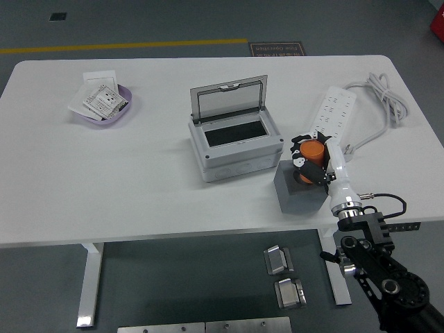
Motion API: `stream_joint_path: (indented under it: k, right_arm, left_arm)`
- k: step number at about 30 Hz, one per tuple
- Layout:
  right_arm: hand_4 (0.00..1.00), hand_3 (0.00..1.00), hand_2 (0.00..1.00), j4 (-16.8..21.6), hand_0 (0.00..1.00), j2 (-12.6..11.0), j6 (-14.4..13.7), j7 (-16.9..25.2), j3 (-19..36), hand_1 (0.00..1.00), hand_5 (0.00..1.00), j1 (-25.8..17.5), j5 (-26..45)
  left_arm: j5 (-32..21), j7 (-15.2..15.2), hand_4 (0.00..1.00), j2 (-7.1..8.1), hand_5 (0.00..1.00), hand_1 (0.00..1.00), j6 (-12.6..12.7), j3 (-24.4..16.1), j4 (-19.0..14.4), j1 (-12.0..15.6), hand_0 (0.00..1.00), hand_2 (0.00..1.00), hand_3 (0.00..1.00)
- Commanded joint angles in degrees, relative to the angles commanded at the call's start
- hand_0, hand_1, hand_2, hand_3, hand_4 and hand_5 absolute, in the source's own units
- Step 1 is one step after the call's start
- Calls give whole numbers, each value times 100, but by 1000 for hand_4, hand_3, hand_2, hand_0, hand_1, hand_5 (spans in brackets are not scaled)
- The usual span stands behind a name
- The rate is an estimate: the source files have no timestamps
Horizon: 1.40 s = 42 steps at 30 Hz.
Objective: Pick up the cylinder from the cube,place it in the box,flap close box
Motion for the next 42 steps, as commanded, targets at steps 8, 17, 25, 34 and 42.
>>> stream_joint_path:
  k: [8,17,25,34,42]
  right_arm:
    - [2,260,295,151,440,-122,-244,-342,-325,194,2,354,-699]
    - [2,267,276,-348,225,-19,-375,-1398,-1320,154,2,1416,-2175]
    - [2,268,268,-1067,138,298,-87,-2129,-2169,136,2,2480,-3392]
    - [2,269,267,-1682,60,563,113,-2285,-2657,123,2,3427,-3815]
    - [2,275,265,-2408,54,704,156,-2143,-3093,123,2,3766,-3561]
  left_arm:
    - [73,13,755,11,431,731,22,-70,0,12,689,704,803]
    - [207,31,755,56,432,731,67,-212,0,10,691,703,803]
    - [339,82,756,110,436,735,87,-367,0,23,691,705,801]
    - [379,108,756,139,436,737,93,-412,0,16,691,707,801]
    - [369,119,753,143,441,737,84,-399,0,6,691,707,799]
